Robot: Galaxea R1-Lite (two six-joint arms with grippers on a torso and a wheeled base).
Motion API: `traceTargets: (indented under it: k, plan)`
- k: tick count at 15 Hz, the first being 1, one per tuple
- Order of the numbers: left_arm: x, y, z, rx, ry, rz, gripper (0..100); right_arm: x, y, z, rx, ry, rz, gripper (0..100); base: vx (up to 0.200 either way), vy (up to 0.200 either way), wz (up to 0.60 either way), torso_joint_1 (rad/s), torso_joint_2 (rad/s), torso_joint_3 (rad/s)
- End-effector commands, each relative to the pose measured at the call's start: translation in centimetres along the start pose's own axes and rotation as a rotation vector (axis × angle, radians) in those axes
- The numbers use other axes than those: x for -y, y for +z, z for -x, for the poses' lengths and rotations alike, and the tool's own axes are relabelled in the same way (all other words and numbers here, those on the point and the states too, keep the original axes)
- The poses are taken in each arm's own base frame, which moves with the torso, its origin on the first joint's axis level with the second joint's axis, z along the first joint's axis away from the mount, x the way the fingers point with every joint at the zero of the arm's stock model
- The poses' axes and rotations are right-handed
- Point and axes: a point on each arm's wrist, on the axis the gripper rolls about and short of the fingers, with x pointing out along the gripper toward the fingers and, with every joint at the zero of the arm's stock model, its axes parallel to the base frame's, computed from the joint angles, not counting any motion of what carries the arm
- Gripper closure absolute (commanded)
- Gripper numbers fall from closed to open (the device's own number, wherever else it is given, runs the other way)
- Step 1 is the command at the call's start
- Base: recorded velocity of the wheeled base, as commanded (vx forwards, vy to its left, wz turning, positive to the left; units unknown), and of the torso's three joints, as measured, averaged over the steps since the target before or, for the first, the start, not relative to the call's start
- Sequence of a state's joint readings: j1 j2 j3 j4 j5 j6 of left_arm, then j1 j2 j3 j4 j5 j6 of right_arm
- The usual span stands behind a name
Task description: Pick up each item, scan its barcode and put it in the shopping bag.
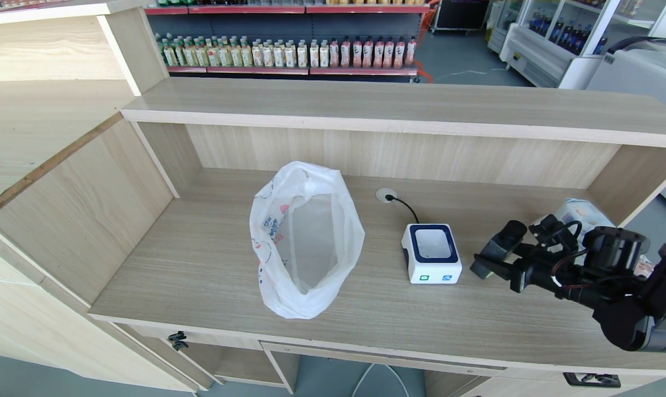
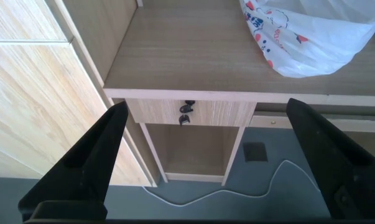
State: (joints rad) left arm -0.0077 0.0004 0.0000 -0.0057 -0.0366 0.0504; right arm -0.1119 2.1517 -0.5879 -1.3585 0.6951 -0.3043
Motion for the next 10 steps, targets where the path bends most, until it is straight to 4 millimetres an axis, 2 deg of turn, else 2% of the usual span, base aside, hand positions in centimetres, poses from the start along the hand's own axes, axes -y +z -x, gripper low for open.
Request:
traceTargets:
  k: [1, 4, 5, 7, 9, 10]
  plan:
    - [0.0, 0.0, 0.0, 0.001, 0.000, 0.000, 0, -0.1, 4.6, 1.7, 0.147, 0.067, 0.045, 100, 0.000, 0.000, 0.00, 0.000, 0.00, 0.000]
    - [0.0, 0.0, 0.0, 0.001, 0.000, 0.000, 0, -0.1, 12.9, 4.3, 0.391, 0.171, 0.163, 100, 0.000, 0.000, 0.00, 0.000, 0.00, 0.000]
    - [0.0, 0.0, 0.0, 0.001, 0.000, 0.000, 0, -0.3, 14.5, 5.0, 0.429, 0.195, 0.197, 100, 0.000, 0.000, 0.00, 0.000, 0.00, 0.000]
    - [0.0, 0.0, 0.0, 0.001, 0.001, 0.001, 0, -0.8, 20.2, 7.4, 0.574, 0.270, 0.404, 100, 0.000, 0.000, 0.00, 0.000, 0.00, 0.000]
    - [0.0, 0.0, 0.0, 0.001, 0.001, 0.000, 0, -1.8, 23.7, 9.5, 0.661, 0.309, 0.588, 100, 0.000, 0.000, 0.00, 0.000, 0.00, 0.000]
    - [0.0, 0.0, 0.0, 0.001, 0.001, 0.000, 0, -2.1, 24.6, 9.9, 0.688, 0.302, 0.634, 100, 0.000, 0.000, 0.00, 0.000, 0.00, 0.000]
